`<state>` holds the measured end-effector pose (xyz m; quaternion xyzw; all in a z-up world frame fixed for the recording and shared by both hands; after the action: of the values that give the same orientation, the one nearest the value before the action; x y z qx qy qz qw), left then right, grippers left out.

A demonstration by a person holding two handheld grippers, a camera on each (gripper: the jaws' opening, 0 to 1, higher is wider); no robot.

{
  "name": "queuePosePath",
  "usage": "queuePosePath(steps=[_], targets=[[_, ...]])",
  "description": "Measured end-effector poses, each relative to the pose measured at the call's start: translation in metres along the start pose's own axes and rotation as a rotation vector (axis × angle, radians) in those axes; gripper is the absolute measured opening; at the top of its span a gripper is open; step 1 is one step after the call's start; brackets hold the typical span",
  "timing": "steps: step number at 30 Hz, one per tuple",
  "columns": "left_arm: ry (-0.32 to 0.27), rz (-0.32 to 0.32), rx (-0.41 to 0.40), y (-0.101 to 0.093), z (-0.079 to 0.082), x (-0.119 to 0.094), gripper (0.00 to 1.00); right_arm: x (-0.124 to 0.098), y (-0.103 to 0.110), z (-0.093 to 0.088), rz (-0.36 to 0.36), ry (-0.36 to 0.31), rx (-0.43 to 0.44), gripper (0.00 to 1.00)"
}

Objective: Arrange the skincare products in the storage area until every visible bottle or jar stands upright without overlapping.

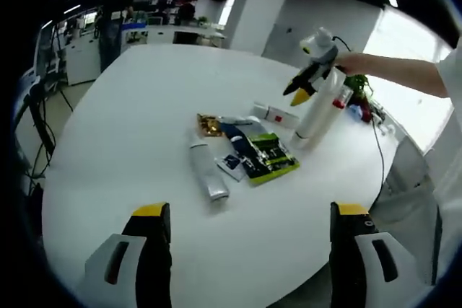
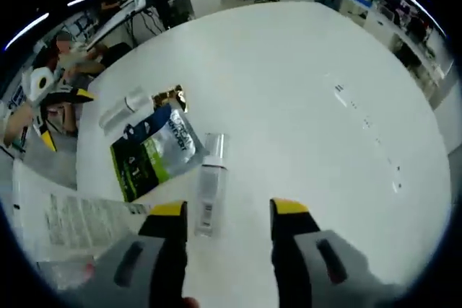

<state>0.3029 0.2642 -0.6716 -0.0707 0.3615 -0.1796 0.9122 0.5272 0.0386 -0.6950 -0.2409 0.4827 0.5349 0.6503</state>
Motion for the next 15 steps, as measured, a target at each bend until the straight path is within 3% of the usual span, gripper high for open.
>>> queuePosePath(steps=[8,15], targets=[[0.017,0.013,-0.008,0.002,-0.004,0.002,0.88,0.022,0.021,0.008,0.068,-0.026,-0.081,0.41],[0.024,0.020,-0.010,0.002,-0.004,0.003,0.88,0.036,0.013,0.009,0.074,0.000,-0.102,0.37]])
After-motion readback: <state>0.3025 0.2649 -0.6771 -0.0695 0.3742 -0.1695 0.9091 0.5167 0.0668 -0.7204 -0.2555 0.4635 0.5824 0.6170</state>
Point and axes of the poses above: the point that each gripper's makers call its tool centre point, and the gripper's own axes: x roughly forward along the fingers, y roughly to its left, z roughly out of its top, the point moved 2 cm from there along -x, roughly backward along the fingers, and after that the axes turned 7 degrees about z, right-handed, at the moved point
